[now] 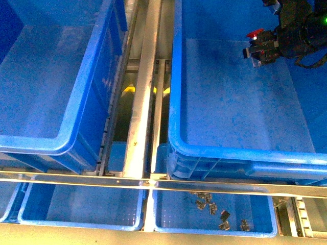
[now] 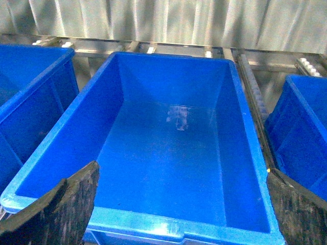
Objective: Pick red and yellow buttons and place in box
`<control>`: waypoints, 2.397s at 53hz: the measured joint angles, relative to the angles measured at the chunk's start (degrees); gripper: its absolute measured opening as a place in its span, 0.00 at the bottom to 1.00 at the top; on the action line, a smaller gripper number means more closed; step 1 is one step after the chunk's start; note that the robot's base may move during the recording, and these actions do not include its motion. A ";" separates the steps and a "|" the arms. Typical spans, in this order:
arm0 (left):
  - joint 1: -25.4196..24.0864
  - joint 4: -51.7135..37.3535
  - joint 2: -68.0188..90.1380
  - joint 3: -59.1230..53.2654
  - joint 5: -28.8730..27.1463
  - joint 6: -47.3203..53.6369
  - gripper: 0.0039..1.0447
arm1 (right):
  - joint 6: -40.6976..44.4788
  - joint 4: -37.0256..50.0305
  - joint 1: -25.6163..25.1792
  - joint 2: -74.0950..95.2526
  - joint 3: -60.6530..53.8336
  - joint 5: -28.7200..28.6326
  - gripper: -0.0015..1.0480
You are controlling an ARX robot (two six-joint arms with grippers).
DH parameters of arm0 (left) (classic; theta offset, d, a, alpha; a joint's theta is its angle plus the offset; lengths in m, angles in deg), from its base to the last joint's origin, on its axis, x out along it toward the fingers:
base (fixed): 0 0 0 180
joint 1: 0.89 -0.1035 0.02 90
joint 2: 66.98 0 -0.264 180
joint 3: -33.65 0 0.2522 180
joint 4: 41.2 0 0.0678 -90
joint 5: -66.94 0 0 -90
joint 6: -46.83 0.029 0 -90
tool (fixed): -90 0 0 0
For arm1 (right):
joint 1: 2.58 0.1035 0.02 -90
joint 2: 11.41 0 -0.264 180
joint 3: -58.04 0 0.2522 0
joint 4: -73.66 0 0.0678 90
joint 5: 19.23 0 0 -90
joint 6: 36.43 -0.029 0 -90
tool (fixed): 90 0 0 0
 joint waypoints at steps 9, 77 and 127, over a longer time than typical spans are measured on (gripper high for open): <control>0.00 -0.02 0.00 0.00 0.00 -0.02 0.93 | -1.05 2.40 0.35 0.11 -1.44 0.87 0.24; 0.00 -0.02 0.00 0.00 -0.02 0.00 0.93 | -15.85 24.83 -29.79 -62.99 -62.36 -23.08 0.78; 0.00 0.00 0.00 0.00 0.00 -0.02 0.93 | -11.47 10.80 -5.81 -105.33 -76.13 0.59 0.04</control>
